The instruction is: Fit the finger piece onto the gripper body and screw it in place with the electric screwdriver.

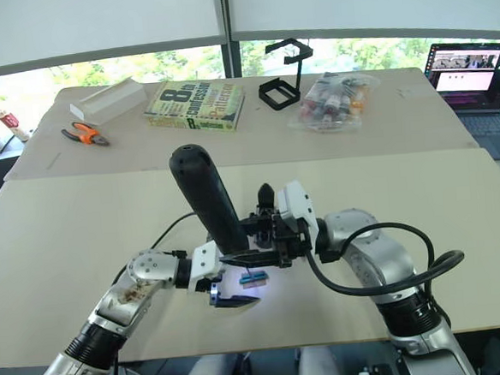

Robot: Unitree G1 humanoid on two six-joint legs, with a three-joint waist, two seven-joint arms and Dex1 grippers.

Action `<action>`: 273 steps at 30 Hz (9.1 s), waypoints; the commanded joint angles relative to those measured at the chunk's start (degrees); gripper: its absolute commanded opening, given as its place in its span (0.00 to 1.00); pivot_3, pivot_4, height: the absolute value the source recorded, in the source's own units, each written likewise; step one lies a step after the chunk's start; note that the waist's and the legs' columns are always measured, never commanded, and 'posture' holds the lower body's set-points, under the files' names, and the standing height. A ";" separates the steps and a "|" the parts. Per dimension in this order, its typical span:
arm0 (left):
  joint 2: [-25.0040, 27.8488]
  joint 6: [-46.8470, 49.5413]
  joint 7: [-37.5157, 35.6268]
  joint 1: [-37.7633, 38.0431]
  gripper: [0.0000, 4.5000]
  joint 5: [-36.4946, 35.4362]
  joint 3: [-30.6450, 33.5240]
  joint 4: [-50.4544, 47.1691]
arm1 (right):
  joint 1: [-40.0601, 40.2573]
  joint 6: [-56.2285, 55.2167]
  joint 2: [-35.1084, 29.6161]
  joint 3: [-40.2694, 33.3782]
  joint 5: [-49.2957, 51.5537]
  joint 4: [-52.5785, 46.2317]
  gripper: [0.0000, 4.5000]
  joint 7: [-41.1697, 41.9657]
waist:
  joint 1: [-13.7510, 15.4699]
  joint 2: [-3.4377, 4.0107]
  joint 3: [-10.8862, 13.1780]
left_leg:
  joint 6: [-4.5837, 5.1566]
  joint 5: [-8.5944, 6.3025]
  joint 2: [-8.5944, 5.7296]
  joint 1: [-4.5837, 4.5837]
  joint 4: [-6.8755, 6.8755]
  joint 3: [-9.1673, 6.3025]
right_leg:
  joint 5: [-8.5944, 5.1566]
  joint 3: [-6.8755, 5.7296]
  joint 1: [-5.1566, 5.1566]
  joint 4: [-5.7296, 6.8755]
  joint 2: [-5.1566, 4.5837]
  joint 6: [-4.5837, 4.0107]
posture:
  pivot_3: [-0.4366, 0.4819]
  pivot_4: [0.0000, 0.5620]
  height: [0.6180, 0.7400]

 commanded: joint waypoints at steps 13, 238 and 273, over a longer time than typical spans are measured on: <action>-0.27 -0.01 0.42 -0.71 1.00 -0.32 0.34 -0.86 | 0.05 -3.17 0.17 -0.66 -0.42 0.13 0.42 0.30 | 0.00 0.00 0.00 | 0.00 0.00 -0.01 -0.01 0.00 0.00 | 0.00 0.00 0.00 -0.01 0.00 0.00 | 0.48 0.27 1.00; -1.19 -0.52 0.42 -2.27 1.00 -0.51 0.43 0.79 | 0.81 0.58 -0.55 -0.62 1.41 -4.20 0.42 -2.99 | 0.01 0.00 0.00 | 0.00 0.00 -0.01 -0.01 0.01 0.01 | 0.00 0.01 0.00 -0.01 0.02 0.00 | 0.48 0.27 1.00; -1.35 -0.74 0.22 -2.71 1.00 -0.50 0.43 1.39 | -0.96 2.86 -0.09 -2.44 4.39 -6.30 0.42 -5.76 | 0.01 0.00 0.00 | 0.00 0.00 -0.01 -0.02 0.01 0.01 | 0.00 0.01 0.00 -0.01 0.02 0.00 | 0.48 0.27 1.00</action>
